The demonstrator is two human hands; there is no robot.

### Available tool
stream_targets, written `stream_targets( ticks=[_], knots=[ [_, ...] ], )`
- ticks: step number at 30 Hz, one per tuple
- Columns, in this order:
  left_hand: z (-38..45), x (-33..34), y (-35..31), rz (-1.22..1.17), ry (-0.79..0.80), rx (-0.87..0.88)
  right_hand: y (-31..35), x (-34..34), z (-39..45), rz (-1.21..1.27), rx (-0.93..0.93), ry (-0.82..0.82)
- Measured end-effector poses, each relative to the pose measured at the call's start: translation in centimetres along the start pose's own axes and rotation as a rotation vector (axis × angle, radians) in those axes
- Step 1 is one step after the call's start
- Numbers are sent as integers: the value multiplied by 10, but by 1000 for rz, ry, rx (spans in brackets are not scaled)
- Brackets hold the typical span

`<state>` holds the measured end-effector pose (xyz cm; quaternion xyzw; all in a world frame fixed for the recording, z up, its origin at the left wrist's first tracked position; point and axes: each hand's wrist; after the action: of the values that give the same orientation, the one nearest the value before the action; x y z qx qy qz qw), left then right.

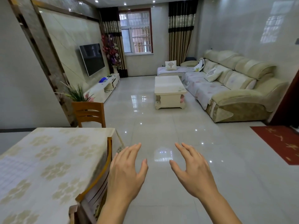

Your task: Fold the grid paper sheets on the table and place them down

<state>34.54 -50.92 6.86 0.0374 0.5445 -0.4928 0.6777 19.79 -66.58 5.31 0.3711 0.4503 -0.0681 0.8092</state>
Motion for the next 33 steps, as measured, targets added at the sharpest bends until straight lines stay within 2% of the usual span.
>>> stream_targets(
  ticks=[11, 25, 33],
  knots=[
    [72, 61, 9, -3, 18, 5, -35, 24, 83, 9, -22, 11],
    [283, 141, 94, -39, 60, -10, -37, 117, 301, -20, -26, 24],
    [372, 186, 126, -45, 78, -8, -48, 158, 386, -37, 6, 57]
  ],
)
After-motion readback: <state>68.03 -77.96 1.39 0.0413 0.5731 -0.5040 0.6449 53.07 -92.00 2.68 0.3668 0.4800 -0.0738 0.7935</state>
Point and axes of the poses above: each hand's wrist, its own z-axis towards the middle knuckle, its own x-axis out of the palm, y = z × x, and after that the axes turned 3 degrees about -x, right-handed
